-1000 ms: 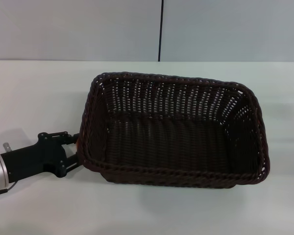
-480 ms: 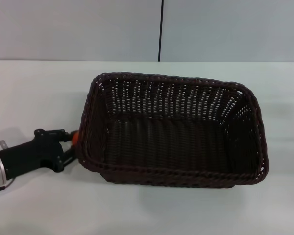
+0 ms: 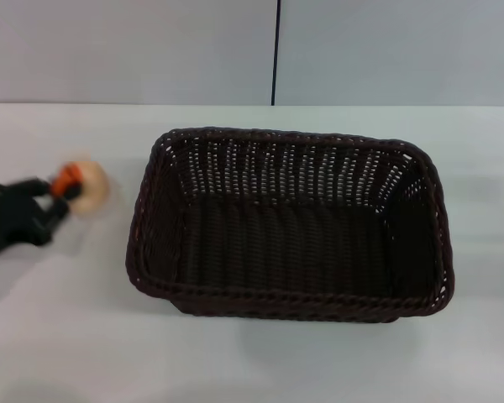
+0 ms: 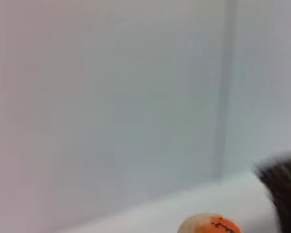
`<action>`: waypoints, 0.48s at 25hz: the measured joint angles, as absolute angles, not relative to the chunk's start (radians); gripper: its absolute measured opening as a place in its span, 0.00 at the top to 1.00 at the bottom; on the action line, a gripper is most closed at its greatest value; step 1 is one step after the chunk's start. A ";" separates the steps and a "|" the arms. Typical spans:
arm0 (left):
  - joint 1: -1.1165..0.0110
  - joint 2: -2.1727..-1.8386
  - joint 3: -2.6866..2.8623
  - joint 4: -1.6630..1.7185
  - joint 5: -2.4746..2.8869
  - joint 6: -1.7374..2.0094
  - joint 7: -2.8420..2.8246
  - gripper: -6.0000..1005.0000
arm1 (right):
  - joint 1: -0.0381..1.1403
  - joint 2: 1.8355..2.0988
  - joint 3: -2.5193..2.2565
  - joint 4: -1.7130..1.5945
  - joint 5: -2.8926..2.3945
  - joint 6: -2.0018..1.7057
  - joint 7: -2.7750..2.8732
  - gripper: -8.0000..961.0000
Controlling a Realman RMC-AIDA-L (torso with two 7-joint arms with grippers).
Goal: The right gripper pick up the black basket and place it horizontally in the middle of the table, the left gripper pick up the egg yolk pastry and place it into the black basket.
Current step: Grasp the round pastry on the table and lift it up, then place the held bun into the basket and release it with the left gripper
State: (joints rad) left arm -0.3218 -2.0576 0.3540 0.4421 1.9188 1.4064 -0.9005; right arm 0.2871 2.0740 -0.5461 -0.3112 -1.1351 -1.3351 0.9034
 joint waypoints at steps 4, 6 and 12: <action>-0.313 -2.059 0.281 0.419 1.810 1.435 -0.894 0.80 | 0.290 2.075 -0.546 -0.306 -1.135 -1.334 0.904 0.55; -0.315 -2.059 0.278 0.404 1.773 1.481 -0.894 0.80 | 0.294 2.075 -0.546 -0.299 -1.135 -1.334 0.903 0.55; -0.362 -2.060 0.306 0.348 1.765 1.669 -0.904 0.84 | 0.301 2.075 -0.546 -0.292 -1.135 -1.333 0.902 0.55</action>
State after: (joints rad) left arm -0.3621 -2.0598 0.3056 0.3478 1.7649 1.6690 -0.9038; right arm 0.3008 2.0747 -0.5461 -0.2922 -1.1350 -1.3331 0.9019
